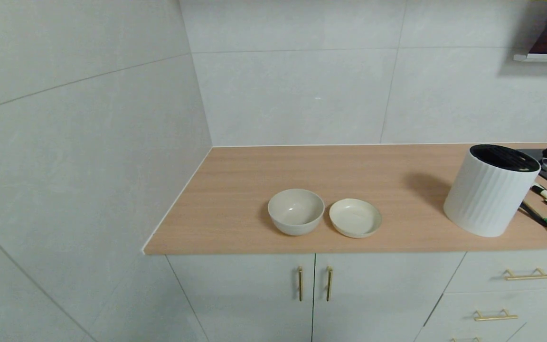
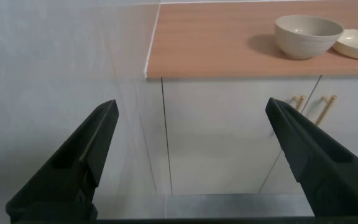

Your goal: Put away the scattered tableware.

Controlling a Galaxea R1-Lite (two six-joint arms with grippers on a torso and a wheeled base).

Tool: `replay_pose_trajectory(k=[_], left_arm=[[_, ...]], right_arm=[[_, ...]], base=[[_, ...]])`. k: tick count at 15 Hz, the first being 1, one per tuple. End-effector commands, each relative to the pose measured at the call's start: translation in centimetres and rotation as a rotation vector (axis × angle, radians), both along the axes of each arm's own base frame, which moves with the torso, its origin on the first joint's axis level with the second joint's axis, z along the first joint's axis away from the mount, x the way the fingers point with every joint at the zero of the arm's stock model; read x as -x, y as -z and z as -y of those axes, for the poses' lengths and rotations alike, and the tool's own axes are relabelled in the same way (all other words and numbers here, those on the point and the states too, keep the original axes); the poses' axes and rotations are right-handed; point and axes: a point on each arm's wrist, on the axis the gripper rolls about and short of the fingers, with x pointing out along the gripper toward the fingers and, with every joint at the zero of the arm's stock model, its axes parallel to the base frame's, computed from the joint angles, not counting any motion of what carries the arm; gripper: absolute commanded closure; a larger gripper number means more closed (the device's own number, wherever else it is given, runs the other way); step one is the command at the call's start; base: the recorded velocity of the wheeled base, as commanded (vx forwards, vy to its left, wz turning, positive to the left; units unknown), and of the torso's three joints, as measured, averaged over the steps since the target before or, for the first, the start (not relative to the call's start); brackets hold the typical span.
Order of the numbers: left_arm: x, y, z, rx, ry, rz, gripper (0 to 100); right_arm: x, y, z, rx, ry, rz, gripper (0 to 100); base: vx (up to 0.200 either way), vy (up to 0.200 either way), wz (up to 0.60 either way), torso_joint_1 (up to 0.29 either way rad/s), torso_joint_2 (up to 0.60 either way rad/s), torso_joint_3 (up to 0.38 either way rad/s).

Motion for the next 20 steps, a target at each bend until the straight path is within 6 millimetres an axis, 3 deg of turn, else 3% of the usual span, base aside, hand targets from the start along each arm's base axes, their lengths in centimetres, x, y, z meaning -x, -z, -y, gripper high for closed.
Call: replay_pose_trajectory(k=[1,13,20], left_arm=[[-0.01,0.00,0.00,0.000,0.000,-0.001,0],[-0.01,0.00,0.00,0.000,0.000,-0.001,0],[-0.01,0.00,0.01,0.000,-0.002,-0.001,0]], right_arm=[[-0.01,-0.01,0.00,0.000,0.001,0.000,0],[-0.01,-0.01,0.00,0.000,-0.001,0.000,0],[-0.01,-0.01,0.01,0.000,0.001,0.000,0]], base=[[0.000,0.000,0.00,0.000,0.00,0.000],[0.000,0.000,0.00,0.000,0.00,0.000],[0.000,0.000,0.00,-0.213,0.48,0.260]])
